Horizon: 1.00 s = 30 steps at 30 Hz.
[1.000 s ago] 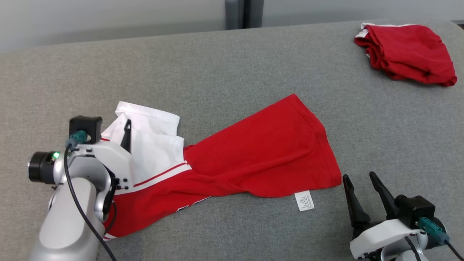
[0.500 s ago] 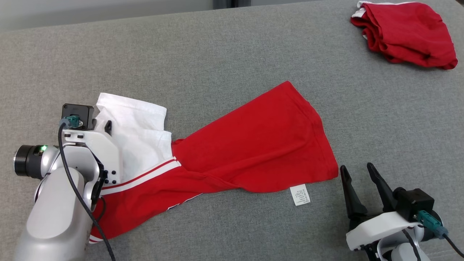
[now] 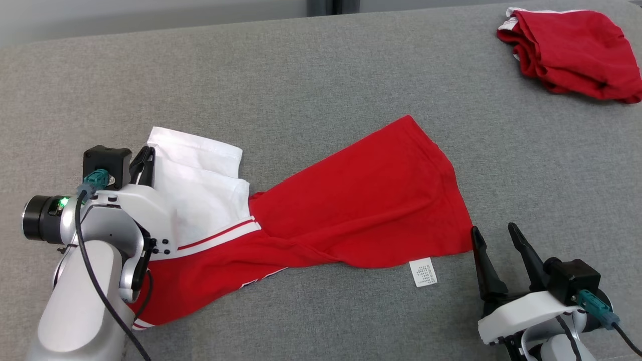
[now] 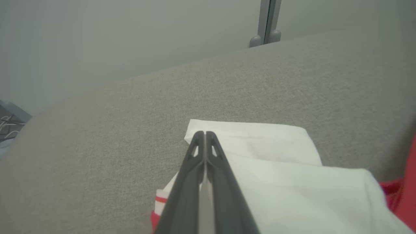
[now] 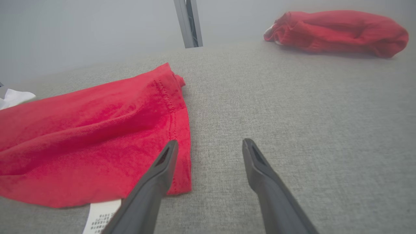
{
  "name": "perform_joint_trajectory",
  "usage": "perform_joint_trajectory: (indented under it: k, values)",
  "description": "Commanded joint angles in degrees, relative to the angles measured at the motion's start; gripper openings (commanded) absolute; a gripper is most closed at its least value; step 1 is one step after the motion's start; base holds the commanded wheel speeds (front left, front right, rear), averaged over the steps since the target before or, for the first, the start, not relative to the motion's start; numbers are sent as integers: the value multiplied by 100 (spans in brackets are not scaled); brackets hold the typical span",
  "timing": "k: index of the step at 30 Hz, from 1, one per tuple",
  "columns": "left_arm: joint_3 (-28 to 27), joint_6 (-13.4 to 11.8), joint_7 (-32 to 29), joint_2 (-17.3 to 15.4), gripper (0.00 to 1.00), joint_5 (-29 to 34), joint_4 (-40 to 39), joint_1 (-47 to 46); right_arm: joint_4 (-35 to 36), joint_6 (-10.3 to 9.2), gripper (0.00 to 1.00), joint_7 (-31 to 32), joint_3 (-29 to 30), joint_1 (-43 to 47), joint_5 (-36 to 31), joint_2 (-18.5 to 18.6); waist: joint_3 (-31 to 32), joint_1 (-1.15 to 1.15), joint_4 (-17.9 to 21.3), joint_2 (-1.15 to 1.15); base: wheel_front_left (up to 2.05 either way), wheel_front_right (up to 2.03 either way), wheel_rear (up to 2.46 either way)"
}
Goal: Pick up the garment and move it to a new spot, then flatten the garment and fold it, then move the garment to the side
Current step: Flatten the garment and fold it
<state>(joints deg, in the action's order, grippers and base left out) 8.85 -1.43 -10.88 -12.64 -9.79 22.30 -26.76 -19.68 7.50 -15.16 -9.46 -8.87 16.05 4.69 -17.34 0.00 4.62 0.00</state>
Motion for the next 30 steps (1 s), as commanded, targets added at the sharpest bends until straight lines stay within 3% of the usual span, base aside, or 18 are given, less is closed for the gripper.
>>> perform_joint_trajectory:
  k: [1,11,20,21,22,23,30]
  values:
    - [-25,-25,61,-32,0,-35,-86,76,-5,-1,100,-6,20,0,-35,13,22,0,-26,0,0,0,0]
    - [-381,31,912,14,0,-563,-1656,1004,-252,-1,100,-6,-149,31,200,126,152,0,-273,0,0,0,0]
    - [-455,-9,1035,98,0,-791,-2299,1587,-861,0,100,-4,-557,-164,429,332,222,0,-474,0,0,0,0]
    - [-443,-12,1035,102,0,-793,-2318,1610,-898,0,89,-1,-619,-184,438,360,229,0,-489,0,0,0,0]
    - [-429,-14,1046,108,0,-794,-2334,1628,-918,0,37,1,-680,-209,443,388,233,0,-502,0,0,0,0]
    - [-419,-15,1061,107,0,-785,-2349,1633,-917,0,3,1,-704,-210,465,402,234,0,-511,0,0,0,0]
    - [-458,3,1552,18,0,-662,-2636,1511,-459,-1,0,-6,-506,-170,629,468,254,0,-457,0,0,0,0]
